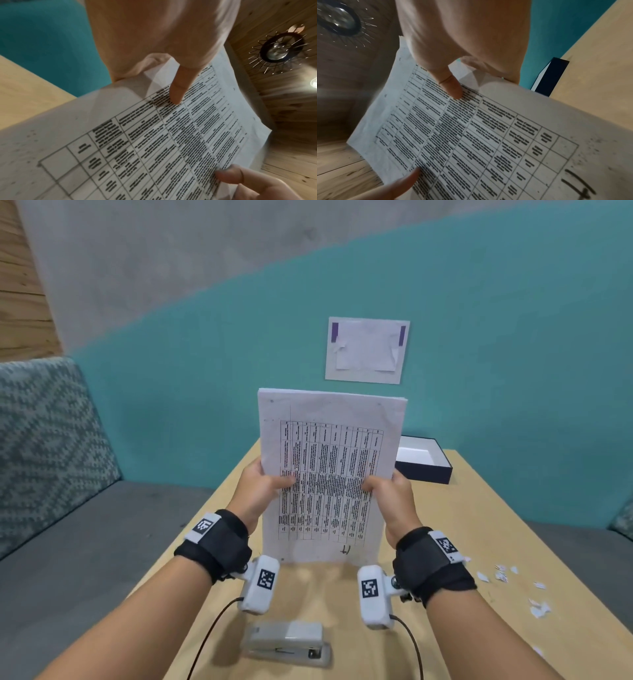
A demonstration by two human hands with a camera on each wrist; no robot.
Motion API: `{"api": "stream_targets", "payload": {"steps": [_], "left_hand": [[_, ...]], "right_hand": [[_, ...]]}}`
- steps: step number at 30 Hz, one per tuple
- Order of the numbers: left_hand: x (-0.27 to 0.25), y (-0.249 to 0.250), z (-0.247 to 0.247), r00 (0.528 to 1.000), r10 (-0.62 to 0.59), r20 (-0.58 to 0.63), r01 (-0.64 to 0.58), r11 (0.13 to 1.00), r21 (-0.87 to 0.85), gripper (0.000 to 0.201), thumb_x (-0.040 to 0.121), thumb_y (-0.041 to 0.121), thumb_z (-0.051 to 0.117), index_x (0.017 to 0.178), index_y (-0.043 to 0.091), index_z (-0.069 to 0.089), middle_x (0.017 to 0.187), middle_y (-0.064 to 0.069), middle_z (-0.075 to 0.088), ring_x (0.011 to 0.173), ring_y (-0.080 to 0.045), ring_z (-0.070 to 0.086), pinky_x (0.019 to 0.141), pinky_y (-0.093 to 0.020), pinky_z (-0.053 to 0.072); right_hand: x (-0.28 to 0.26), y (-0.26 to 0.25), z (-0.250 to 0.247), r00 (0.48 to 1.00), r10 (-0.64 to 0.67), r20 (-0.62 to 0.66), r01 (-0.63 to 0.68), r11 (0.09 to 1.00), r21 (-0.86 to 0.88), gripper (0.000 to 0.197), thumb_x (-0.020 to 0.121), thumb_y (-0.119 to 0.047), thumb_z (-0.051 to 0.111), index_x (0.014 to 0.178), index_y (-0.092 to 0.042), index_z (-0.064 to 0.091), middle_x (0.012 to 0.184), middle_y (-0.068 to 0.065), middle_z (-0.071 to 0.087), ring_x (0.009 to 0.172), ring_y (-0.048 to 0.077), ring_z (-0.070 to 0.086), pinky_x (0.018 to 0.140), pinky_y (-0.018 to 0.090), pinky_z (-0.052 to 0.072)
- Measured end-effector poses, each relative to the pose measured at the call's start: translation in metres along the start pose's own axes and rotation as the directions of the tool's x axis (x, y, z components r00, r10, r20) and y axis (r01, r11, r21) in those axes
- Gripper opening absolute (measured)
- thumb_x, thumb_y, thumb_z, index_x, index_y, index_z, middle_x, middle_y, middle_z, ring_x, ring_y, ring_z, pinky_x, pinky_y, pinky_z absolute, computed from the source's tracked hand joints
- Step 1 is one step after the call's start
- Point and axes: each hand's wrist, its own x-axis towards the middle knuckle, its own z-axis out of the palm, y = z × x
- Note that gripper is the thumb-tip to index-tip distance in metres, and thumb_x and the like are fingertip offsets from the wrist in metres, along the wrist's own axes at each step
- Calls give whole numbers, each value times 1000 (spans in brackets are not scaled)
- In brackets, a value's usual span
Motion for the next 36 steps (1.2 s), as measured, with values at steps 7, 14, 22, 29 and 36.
{"api": "stream_targets", "payload": {"steps": [7,14,22,29,36], "left_hand": [[1,0,-2,1000,-2,12,2,1000,0,37,86,-6,70,117,15,67,113,1,77,110,-23,70,100,-47,50],[-3,5,0,1000,-18,19,18,1000,-8,40,85,-13,67,119,10,66,114,-4,75,108,-24,70,97,-40,53],[-4,6,-3,999,-26,33,26,1000,-12,35,87,-11,66,114,12,68,110,-2,76,104,-21,71,91,-38,56],[-4,6,-6,999,1,43,0,1000,-26,36,88,-10,65,106,21,68,106,1,76,98,-15,72,81,-31,56],[-5,5,0,998,54,35,-54,998,11,38,93,-3,63,128,12,63,117,-2,76,102,-17,74,77,-30,60]], "right_hand": [[-22,-7,-3,762,-610,-219,522,777,-351,30,79,-4,62,104,-18,56,101,2,62,95,18,58,85,34,50],[-99,19,35,534,331,778,635,451,-627,46,75,-61,74,104,-27,69,96,-5,70,85,14,65,79,34,55],[-102,24,41,588,408,698,651,273,-708,29,72,-36,73,65,-12,59,60,1,54,53,21,51,48,24,39],[-64,-91,11,781,125,612,325,756,-568,19,82,-14,67,90,-14,50,72,-2,65,53,21,66,45,22,45],[-33,-156,17,895,-367,254,395,916,-70,12,80,-12,53,90,-20,54,85,9,51,68,31,61,57,47,58]]}}
